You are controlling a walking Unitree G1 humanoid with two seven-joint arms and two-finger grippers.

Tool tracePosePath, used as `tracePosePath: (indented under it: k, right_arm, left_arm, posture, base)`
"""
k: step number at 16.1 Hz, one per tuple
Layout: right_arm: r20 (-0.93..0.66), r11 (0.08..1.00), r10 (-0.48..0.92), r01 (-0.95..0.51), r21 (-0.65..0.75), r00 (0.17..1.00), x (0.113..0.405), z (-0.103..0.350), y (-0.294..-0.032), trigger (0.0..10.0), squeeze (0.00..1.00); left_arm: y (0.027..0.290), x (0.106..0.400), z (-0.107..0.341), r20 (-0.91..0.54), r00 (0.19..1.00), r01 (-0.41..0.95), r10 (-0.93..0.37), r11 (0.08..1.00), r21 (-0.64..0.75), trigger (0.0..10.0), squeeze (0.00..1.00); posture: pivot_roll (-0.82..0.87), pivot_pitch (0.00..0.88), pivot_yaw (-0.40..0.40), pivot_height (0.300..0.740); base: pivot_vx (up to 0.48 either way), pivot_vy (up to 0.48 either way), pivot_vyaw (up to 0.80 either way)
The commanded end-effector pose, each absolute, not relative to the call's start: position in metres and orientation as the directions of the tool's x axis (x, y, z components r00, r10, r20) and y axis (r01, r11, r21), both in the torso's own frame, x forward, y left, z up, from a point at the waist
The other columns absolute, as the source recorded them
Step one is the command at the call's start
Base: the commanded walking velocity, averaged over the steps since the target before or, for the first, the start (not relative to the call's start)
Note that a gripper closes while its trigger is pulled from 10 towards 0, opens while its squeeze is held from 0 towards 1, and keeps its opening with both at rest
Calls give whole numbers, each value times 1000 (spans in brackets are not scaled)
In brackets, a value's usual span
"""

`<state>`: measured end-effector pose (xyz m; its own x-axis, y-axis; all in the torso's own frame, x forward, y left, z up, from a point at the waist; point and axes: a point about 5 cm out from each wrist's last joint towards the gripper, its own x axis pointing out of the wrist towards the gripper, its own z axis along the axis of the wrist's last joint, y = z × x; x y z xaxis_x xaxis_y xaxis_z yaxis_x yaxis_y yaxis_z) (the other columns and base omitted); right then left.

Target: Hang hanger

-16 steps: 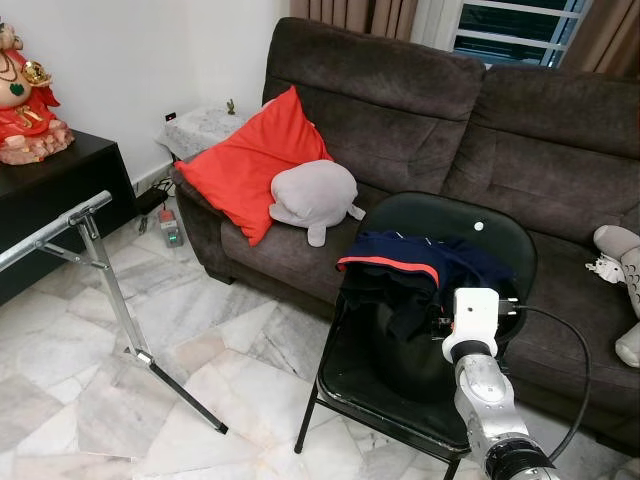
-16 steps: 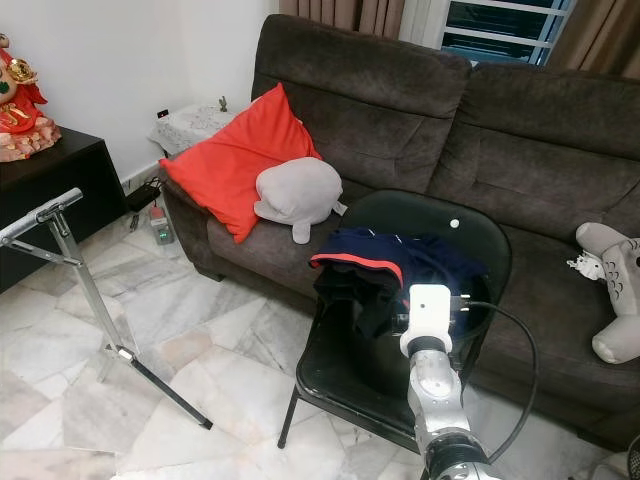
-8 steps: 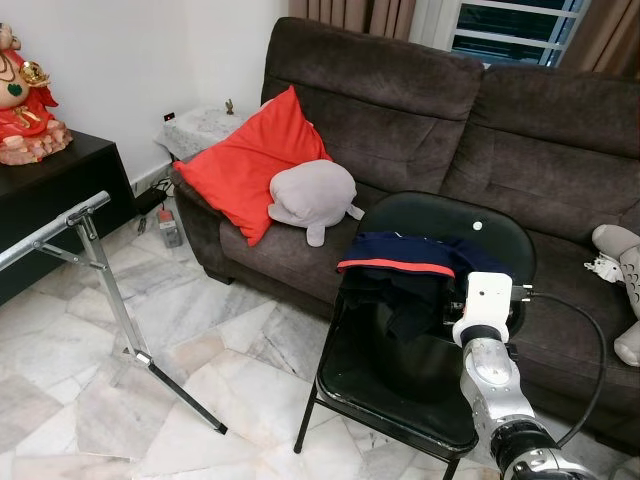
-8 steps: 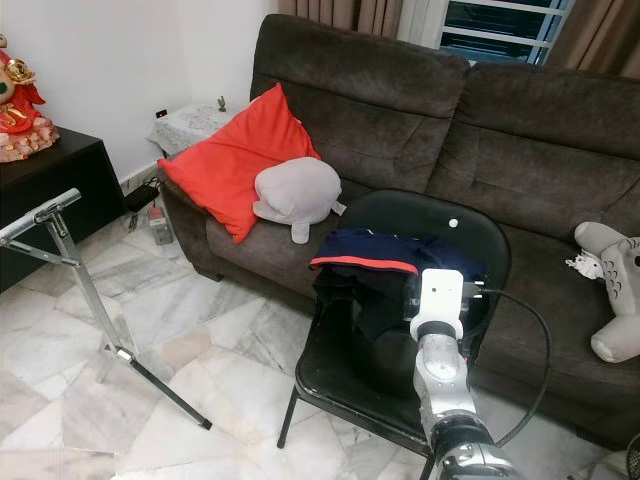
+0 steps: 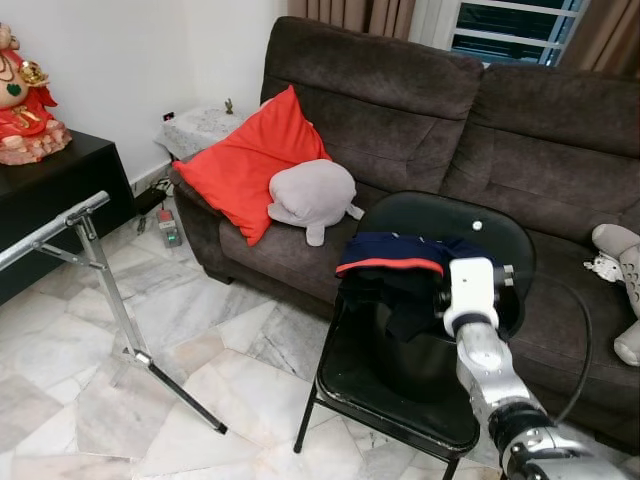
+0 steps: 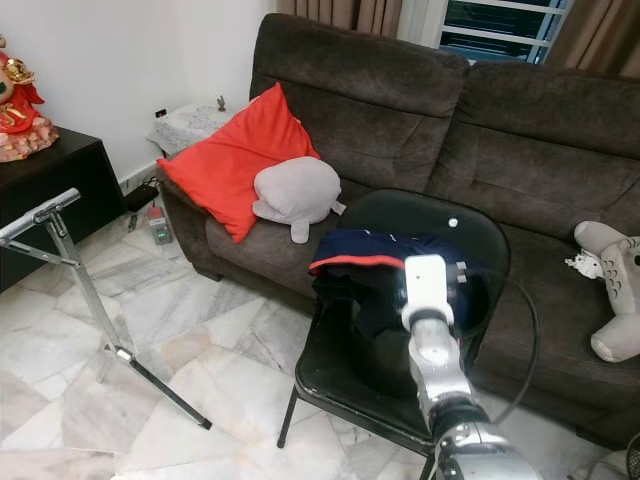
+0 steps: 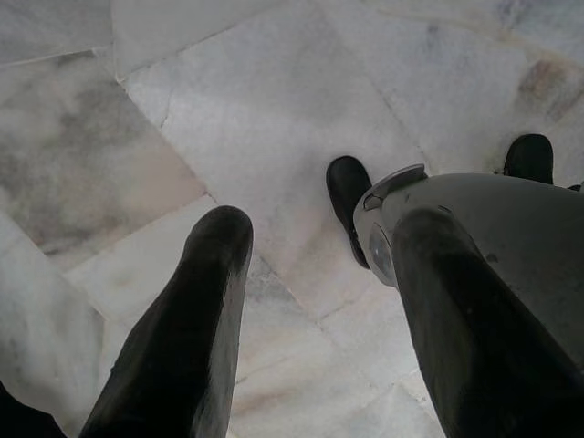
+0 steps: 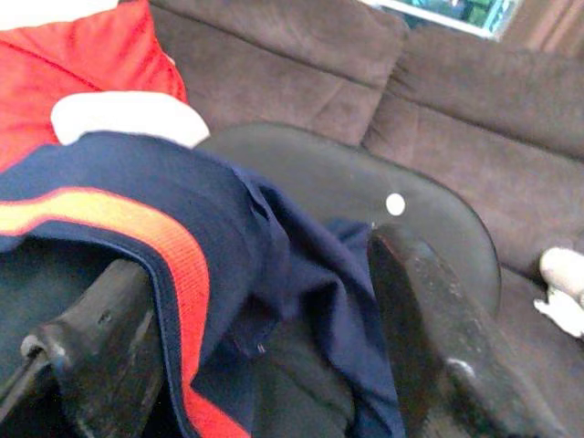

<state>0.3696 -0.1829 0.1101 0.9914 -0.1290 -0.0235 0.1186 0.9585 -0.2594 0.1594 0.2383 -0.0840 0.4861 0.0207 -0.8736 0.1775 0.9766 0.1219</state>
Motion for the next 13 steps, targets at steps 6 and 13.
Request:
tracePosePath:
  k: [6,13]
  right_arm:
    - [-94,950,-153,120,-289,984,370,104,-184,10000,0]
    - [-76,911,-59,23,-413,995,379,118,-179,10000,0]
  left_arm:
    - [238,155,-86,-885,465,195,20,973,125,10000,0]
    - [237,156,-86,-885,465,195,20,973,125,10000,0]
  posture:
    - [81,0,-42,740]
    - [84,0,-44,740]
  base:
    - [0,0,0]
    - [0,0,0]
